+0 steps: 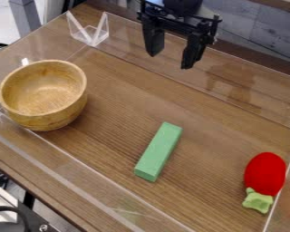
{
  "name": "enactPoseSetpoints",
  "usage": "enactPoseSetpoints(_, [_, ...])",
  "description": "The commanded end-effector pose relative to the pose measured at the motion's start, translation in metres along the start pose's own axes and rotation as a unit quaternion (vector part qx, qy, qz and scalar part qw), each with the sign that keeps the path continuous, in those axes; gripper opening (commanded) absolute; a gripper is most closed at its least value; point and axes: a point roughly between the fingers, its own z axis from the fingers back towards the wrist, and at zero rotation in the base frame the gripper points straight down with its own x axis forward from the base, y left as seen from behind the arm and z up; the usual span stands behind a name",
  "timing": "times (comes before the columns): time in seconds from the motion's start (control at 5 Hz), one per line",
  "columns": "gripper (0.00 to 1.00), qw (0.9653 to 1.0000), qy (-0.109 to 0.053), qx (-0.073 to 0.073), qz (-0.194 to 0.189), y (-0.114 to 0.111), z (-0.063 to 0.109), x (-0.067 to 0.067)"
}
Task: Put the green stick in the brown bowl
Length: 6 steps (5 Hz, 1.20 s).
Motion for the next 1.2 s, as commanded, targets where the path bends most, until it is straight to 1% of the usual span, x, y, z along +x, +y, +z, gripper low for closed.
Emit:
enactPoseSetpoints(0.0, [1.0,0.9999,-0.006,0.005,0.007,0.009,-0.006,0.001])
enactPoseSetpoints(0.2, [1.0,0.9996,-0.021,0.014,0.016,0.022,-0.014,0.002])
enactPoseSetpoints(0.4, [1.0,0.9981,-0.054,0.019,0.022,0.032,-0.006,0.0])
enactPoseSetpoints(0.6, [1.0,0.9964,-0.081,0.016,0.02,0.032,0.007,-0.001])
enactPoseSetpoints(0.8, [1.0,0.9952,-0.097,0.017,0.003,0.027,0.004,0.002])
enactPoseSetpoints(1.0, [1.0,0.9945,-0.103,0.016,-0.001,0.024,-0.001,0.004])
